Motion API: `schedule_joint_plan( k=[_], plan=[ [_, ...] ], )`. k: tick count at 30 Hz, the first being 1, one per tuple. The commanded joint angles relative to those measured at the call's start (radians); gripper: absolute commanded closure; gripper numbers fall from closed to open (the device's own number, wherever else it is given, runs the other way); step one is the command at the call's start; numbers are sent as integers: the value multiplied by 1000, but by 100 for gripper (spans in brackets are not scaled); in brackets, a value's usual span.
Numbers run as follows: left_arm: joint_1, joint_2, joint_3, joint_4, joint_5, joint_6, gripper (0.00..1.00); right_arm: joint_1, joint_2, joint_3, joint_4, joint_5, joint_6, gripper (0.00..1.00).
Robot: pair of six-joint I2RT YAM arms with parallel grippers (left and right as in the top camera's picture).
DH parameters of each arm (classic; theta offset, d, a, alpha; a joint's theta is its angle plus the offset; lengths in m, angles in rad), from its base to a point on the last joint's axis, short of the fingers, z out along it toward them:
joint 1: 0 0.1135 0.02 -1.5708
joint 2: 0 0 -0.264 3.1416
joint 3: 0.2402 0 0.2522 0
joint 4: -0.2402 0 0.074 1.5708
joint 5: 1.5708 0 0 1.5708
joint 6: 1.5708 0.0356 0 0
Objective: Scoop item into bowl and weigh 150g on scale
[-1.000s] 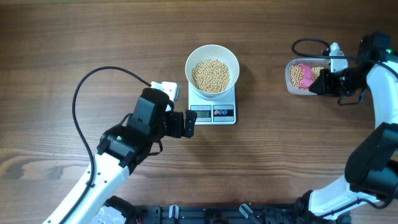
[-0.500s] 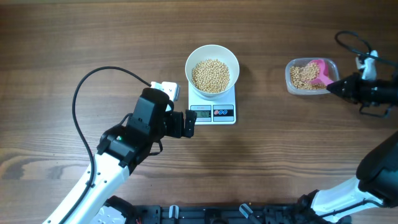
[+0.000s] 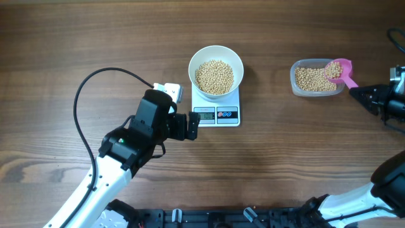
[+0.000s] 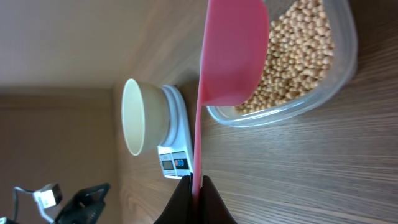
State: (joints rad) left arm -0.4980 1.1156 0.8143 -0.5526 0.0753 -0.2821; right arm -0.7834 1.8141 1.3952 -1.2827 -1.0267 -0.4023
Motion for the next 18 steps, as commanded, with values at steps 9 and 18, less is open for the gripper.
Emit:
schedule_joint_plan(
  k=[9, 18],
  plan=[
    [5, 3, 3, 3, -10, 16, 0, 153, 11, -10, -147, -255, -122, 96],
    [5, 3, 3, 3, -10, 16, 0, 464, 11, -6, -166, -311, -120, 96]
  ],
)
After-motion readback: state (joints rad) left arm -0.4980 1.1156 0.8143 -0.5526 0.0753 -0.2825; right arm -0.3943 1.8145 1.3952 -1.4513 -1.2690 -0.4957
